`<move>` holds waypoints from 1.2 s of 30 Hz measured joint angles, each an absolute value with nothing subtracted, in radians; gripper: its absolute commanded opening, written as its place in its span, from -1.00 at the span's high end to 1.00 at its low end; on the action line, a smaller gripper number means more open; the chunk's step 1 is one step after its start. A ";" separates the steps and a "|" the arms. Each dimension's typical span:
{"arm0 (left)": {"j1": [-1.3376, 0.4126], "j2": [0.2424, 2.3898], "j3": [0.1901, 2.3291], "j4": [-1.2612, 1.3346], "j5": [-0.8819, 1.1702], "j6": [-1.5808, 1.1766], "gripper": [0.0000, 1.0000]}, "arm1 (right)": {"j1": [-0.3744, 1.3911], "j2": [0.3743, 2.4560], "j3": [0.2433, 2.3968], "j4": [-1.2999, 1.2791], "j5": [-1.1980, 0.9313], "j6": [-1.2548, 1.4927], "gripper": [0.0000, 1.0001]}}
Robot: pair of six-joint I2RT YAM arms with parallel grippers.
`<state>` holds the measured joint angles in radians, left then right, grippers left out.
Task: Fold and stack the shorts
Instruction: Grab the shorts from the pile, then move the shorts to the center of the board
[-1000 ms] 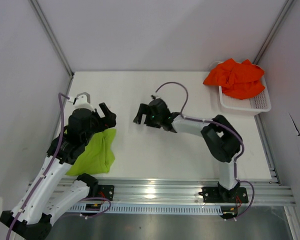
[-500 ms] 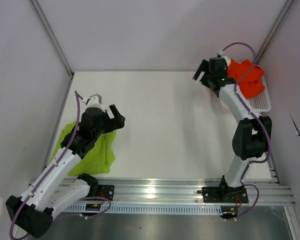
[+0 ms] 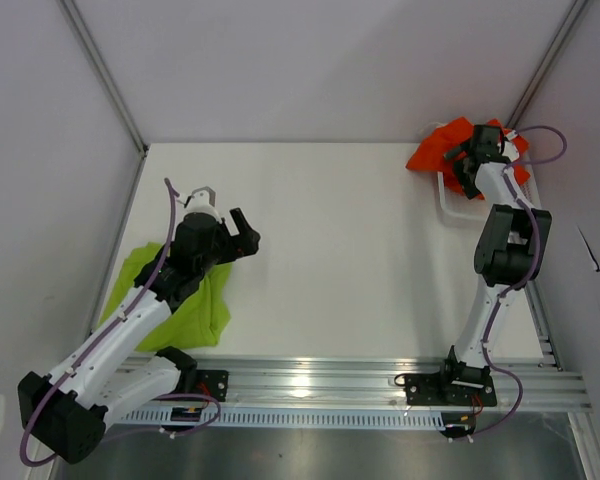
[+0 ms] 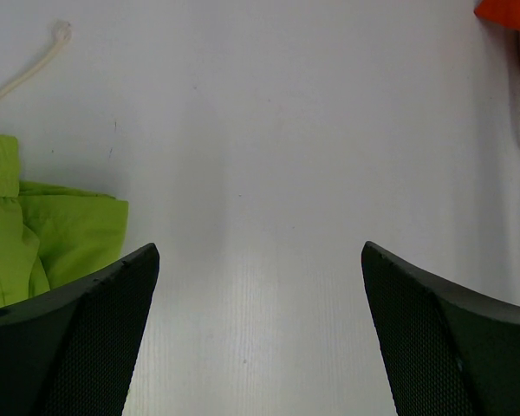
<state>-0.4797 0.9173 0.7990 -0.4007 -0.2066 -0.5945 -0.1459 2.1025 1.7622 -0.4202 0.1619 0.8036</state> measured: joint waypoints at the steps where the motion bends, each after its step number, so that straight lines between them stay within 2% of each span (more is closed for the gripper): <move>1: -0.482 0.926 0.799 -0.398 -0.207 -0.596 -0.98 | -0.145 2.111 1.764 -0.421 0.167 0.819 -0.99; 4: -0.490 0.946 0.796 -0.388 -0.208 -0.603 -0.98 | -0.139 2.136 1.784 -0.408 0.176 0.857 -0.97; 5: -0.492 0.949 0.793 -0.383 -0.210 -0.604 -0.98 | -0.139 2.149 1.796 -0.397 0.175 0.869 -0.69; 7: -0.494 0.950 0.788 -0.380 -0.218 -0.604 -0.98 | -0.139 2.188 1.835 -0.363 0.164 0.893 0.14; 8: -0.495 0.951 0.787 -0.380 -0.223 -0.604 -0.98 | -0.141 2.204 1.851 -0.345 0.157 0.904 0.49; 9: -0.495 0.951 0.786 -0.381 -0.229 -0.604 -0.98 | -0.144 2.225 1.868 -0.322 0.146 0.919 0.94; 10: -0.495 0.951 0.786 -0.380 -0.234 -0.604 -0.98 | -0.149 2.242 1.874 -0.299 0.133 0.934 1.00; 14: -0.496 0.951 0.786 -0.381 -0.249 -0.604 -0.98 | -0.167 2.266 1.872 -0.248 0.114 0.966 1.00; 20: -0.505 0.951 0.787 -0.384 -0.258 -0.604 -0.98 | -0.172 2.220 1.887 -0.186 0.136 0.868 1.00; 29: -0.531 0.916 0.786 -0.385 -0.259 -0.605 -0.98 | -0.143 2.011 1.991 -0.027 -0.354 0.741 1.00; 33: -0.533 0.875 0.786 -0.393 -0.262 -0.604 -0.98 | -0.016 1.832 2.023 -0.059 -0.538 0.667 1.00; 36: -0.533 0.848 0.786 -0.406 -0.274 -0.603 -0.98 | 0.117 1.644 1.929 -0.059 -0.623 0.618 1.00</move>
<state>-0.5327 0.8482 0.7864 -0.4061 -0.2737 -0.6033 0.1173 1.6444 1.9285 -0.0593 -0.6231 0.6178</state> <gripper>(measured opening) 0.990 0.009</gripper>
